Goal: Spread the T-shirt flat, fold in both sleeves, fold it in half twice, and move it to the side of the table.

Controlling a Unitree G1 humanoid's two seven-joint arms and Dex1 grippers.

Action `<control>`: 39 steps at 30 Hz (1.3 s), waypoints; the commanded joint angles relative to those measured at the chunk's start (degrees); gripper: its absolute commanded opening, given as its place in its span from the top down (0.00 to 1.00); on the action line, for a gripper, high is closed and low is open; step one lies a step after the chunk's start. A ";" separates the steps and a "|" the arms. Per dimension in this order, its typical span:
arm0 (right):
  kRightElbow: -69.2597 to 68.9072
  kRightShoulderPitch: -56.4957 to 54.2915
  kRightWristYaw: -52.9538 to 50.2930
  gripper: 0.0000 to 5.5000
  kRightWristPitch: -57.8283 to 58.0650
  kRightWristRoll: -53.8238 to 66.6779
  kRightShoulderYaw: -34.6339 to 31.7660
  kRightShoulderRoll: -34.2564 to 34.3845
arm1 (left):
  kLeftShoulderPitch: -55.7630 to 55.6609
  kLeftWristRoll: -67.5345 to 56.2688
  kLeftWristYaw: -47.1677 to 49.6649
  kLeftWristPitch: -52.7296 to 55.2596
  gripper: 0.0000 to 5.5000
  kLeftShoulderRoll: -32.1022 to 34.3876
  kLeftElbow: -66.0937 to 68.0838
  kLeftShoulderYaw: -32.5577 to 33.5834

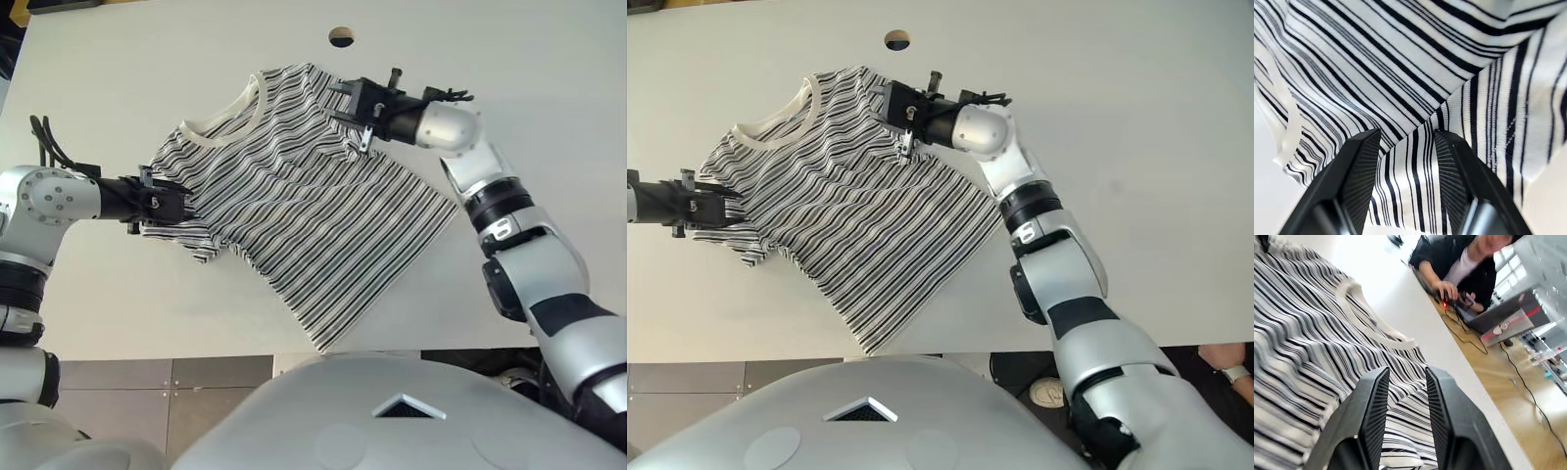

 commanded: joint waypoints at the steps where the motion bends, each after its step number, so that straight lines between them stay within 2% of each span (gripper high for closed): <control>1: 9.70 -5.17 -6.62 0.75 2.02 -5.16 2.29 2.82 | -0.29 -4.99 -0.67 -0.95 0.63 -1.34 -3.35 3.31; 5: 18.40 -5.71 -12.04 0.75 7.75 -15.18 9.55 2.86 | 1.19 -11.19 -0.42 -2.06 0.63 -4.25 -11.39 5.32; 11: 21.80 -6.67 -19.21 0.75 14.34 -20.33 11.64 -3.56 | 3.91 -12.44 1.38 -3.20 0.63 -8.41 -18.98 4.82; 17: 21.91 -5.92 -19.41 0.75 15.00 -19.37 9.00 -9.46 | 8.58 -8.49 2.12 -2.96 0.63 -19.71 -26.25 -6.10; 22: 21.40 -6.89 -18.98 0.75 13.81 -18.51 6.56 -11.79 | 8.14 -3.05 4.09 -3.18 0.63 -25.24 -24.49 -10.35; 25: 20.61 -7.65 -21.01 0.75 9.94 -17.48 4.49 -13.51 | 6.03 -2.45 13.83 0.18 0.63 -29.55 -22.00 -3.90; 30: 15.76 -8.86 -29.67 0.75 -8.55 -8.76 -5.37 -15.92 | 4.92 -17.33 25.87 6.82 0.63 -34.15 -23.31 13.08; 34: 12.39 -7.77 -31.03 0.75 -17.40 -6.43 -8.21 -17.20 | 6.45 -24.81 27.01 14.33 0.63 -35.11 -19.49 19.11; 39: 8.89 -6.48 -28.87 0.75 -22.64 -5.13 -9.07 -17.45 | 8.52 -32.99 28.51 27.85 0.63 -35.44 -17.04 25.30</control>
